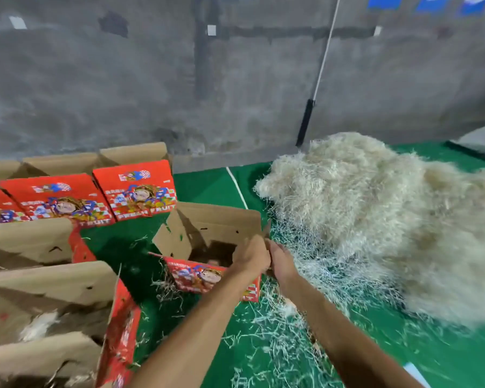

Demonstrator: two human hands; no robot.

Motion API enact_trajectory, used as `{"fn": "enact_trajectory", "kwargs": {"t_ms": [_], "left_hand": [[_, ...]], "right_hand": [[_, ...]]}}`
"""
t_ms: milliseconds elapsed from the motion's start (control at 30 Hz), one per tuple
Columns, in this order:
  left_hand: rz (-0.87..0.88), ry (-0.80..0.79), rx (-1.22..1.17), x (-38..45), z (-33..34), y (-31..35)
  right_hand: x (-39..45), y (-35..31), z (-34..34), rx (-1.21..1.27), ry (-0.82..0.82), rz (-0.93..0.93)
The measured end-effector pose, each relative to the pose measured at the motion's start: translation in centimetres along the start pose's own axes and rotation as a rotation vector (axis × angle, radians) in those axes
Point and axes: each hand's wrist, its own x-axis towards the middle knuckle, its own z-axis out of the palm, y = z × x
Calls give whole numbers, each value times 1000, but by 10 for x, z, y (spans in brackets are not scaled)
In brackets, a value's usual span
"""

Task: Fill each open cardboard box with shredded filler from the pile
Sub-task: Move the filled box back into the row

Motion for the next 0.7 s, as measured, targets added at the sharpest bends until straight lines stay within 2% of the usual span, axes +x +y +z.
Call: {"fn": "enact_trajectory", "kwargs": {"t_ms": [133,233,367,433,533,633,700], "left_hand": [[9,34,-71,-28,37,34],[7,-58,-128,-43,65,45],[-12,-105,-84,-47,77,40],[14,-100,-58,-48,76,24],[95,-44,230,-52,82,-12],[159,42,334,-47,91,-38],[182,80,348,-38,91,-48]], "right_hand": [[-20,22,-49,148,26,-21],[-29,33,-72,179,-7,21],[-25,48,-79,183,61,10],[-25,52,-73,30,141,-60],[-27,59,-66,-358,300,-269],[-23,64,-69,-536,333,-507],[-16,66,-72,-679,323,-596]]}}
